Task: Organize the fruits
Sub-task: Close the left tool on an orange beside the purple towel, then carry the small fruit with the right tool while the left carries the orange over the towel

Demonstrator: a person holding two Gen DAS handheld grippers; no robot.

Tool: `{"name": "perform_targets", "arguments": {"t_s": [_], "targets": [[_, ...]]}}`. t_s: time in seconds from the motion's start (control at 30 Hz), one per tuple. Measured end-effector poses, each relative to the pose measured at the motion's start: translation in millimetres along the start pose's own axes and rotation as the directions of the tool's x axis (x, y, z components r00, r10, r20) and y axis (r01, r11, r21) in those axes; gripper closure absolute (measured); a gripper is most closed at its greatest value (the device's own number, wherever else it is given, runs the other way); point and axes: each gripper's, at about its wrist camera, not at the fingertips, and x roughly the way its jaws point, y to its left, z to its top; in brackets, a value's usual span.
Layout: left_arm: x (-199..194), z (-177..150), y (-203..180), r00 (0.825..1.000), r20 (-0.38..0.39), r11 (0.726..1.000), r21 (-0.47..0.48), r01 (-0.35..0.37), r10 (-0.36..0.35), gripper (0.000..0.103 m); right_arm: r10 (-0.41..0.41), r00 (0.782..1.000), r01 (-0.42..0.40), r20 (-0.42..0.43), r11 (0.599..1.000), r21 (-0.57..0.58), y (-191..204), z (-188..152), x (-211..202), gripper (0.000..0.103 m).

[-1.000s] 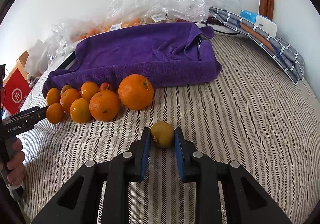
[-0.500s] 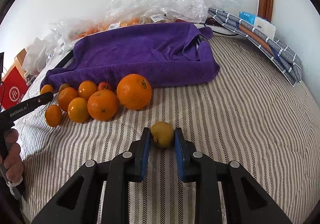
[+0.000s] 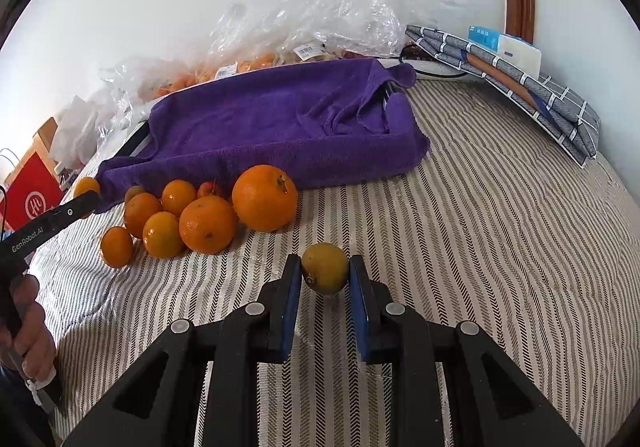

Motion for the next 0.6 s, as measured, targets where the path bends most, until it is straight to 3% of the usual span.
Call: {"name": "perform_targets", "arguments": {"t_s": [0.5, 0.6], "targets": [[-14.9, 0.9, 7.8, 0.997, 0.081, 0.999, -0.046, -0.013, 0.017, 0.072, 0.006, 1.000, -0.007, 0.025, 0.999, 0.054, -6.2, 2.9, -12.4, 0.079], [-21.1, 1.9, 10.5, 0.992, 0.113, 0.998, -0.057, -0.040, 0.046, 0.072, -0.011, 0.999, 0.009, 0.046, 0.999, 0.040, -1.6, 8.7, -19.8, 0.079]]}}
